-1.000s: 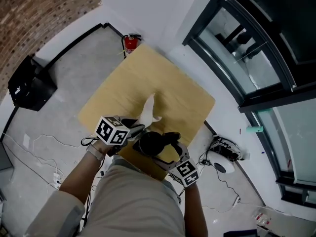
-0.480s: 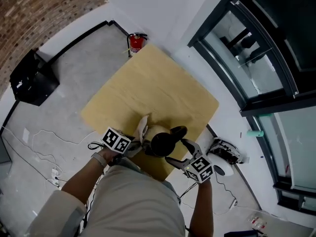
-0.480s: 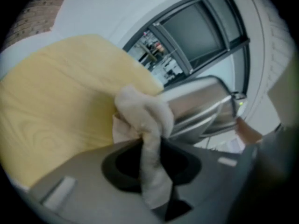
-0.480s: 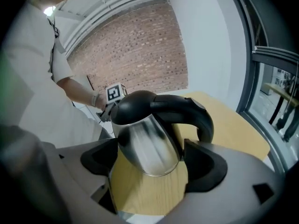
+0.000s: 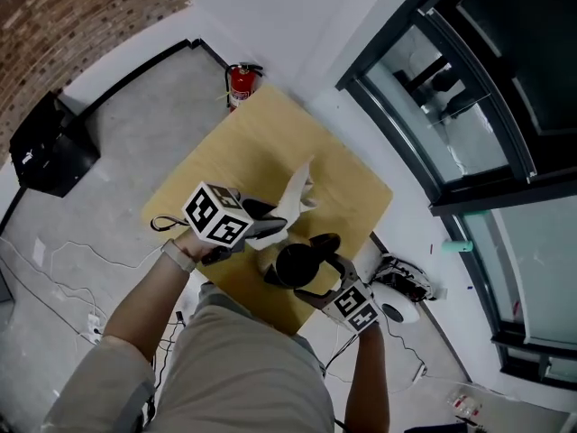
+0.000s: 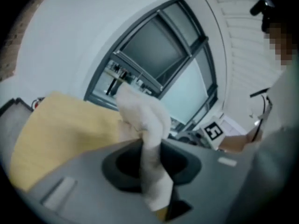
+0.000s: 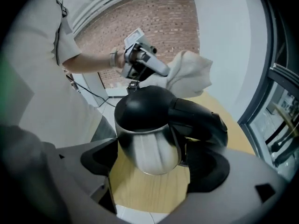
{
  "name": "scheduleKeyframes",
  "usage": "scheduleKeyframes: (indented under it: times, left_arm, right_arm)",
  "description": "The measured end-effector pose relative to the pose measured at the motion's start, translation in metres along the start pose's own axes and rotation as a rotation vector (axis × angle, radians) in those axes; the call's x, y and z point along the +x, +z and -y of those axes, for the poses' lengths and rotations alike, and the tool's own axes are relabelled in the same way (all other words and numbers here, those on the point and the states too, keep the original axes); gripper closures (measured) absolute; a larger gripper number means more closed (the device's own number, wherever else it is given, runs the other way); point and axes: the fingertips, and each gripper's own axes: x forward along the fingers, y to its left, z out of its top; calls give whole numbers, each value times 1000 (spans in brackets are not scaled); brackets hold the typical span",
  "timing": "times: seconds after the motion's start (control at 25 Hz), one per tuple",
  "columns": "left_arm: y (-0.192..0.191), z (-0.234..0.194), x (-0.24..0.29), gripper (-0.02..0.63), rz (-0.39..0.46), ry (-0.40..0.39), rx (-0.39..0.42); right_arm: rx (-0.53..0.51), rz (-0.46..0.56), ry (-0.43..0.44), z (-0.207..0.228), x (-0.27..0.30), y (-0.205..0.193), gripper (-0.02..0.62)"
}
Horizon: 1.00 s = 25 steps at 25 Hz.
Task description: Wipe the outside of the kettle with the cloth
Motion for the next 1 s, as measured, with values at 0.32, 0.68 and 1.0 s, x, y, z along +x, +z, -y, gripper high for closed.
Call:
scheduleKeyframes:
  times: [0.32,0.68,1.0]
  left_arm:
    - [-56,-15,47,508,-274,69,13]
    - [-139,21,8,503,-205,170,-257]
    - [-54,36,-6,503,144,-35,-305]
  right_arm:
    - [-124,-68,119,-2,-1,-6,153]
    - [-400,-294,154,38,-21,-13,97]
    - [62,143,60,-24,-28,-26,98]
